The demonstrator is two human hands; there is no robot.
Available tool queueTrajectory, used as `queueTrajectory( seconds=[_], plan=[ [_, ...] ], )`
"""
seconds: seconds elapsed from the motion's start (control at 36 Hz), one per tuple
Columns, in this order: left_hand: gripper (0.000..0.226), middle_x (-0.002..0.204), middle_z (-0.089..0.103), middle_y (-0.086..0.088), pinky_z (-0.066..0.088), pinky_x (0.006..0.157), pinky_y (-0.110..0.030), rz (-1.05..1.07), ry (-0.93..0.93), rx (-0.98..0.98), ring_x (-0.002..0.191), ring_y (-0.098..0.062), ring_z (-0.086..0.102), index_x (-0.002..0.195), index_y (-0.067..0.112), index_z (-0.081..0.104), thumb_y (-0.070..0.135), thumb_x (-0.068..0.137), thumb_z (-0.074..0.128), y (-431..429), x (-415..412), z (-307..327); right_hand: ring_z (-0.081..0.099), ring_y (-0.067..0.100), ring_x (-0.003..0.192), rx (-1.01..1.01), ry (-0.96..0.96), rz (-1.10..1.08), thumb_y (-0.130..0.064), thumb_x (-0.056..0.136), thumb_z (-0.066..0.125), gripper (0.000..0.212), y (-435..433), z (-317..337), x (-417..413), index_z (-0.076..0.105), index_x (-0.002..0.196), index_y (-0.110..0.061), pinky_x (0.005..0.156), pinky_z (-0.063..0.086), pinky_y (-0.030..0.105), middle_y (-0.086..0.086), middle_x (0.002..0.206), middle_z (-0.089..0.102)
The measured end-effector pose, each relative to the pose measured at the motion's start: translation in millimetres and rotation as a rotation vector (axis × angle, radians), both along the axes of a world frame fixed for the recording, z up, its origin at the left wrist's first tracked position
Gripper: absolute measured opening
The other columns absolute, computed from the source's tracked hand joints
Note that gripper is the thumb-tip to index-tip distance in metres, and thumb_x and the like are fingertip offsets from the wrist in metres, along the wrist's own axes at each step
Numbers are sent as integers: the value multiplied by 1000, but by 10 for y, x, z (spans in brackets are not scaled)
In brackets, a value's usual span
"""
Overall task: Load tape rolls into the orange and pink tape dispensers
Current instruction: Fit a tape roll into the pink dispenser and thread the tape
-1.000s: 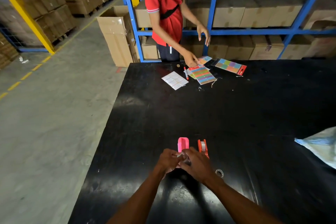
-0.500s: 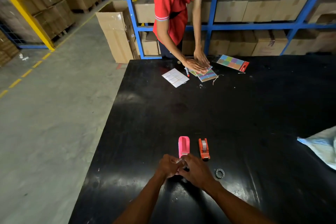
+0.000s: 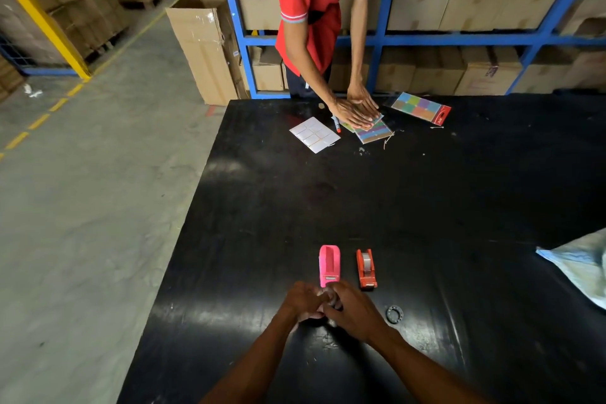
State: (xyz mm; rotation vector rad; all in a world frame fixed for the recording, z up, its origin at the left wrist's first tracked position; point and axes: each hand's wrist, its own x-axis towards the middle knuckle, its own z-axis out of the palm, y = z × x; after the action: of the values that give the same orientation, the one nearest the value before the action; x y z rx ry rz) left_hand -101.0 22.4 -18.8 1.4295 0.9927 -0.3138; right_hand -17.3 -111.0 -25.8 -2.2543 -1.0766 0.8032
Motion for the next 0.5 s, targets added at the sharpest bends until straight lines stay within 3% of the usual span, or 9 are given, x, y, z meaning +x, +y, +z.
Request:
queueTrajectory(
  seconds=[0.08, 0.17, 0.33, 0.5],
  plan=[
    [21, 74, 69, -7, 58, 60, -21, 46, -24, -37, 62, -9, 68, 85, 9, 70, 29, 88, 74, 24, 36, 6, 61, 7, 93, 27, 43, -29, -42, 87, 60, 34, 36, 22, 55, 52, 118, -31, 83, 54, 31, -9, 111, 61],
    [24, 80, 71, -9, 57, 67, -24, 67, -36, -91, 70, -14, 68, 87, 13, 69, 36, 89, 72, 43, 67, 28, 65, 8, 96, 53, 99, -62, -41, 89, 59, 38, 60, 18, 102, 45, 124, -36, 80, 55, 30, -10, 114, 64],
    [22, 74, 72, -2, 53, 66, -21, 63, -55, -113, 64, -9, 68, 92, 13, 67, 35, 92, 69, 60, 53, 28, 65, 9, 96, 47, 141, -48, -39, 92, 57, 30, 66, 16, 135, 46, 120, -36, 83, 57, 37, -9, 113, 65],
    [28, 74, 70, -3, 53, 66, -21, 62, -66, -90, 64, -9, 67, 97, 12, 67, 39, 94, 64, 15, 42, 64, 67, 4, 95, 63, 213, -75, -49, 90, 58, 31, 47, -65, 152, 45, 118, -47, 84, 58, 38, -13, 112, 66]
  ],
)
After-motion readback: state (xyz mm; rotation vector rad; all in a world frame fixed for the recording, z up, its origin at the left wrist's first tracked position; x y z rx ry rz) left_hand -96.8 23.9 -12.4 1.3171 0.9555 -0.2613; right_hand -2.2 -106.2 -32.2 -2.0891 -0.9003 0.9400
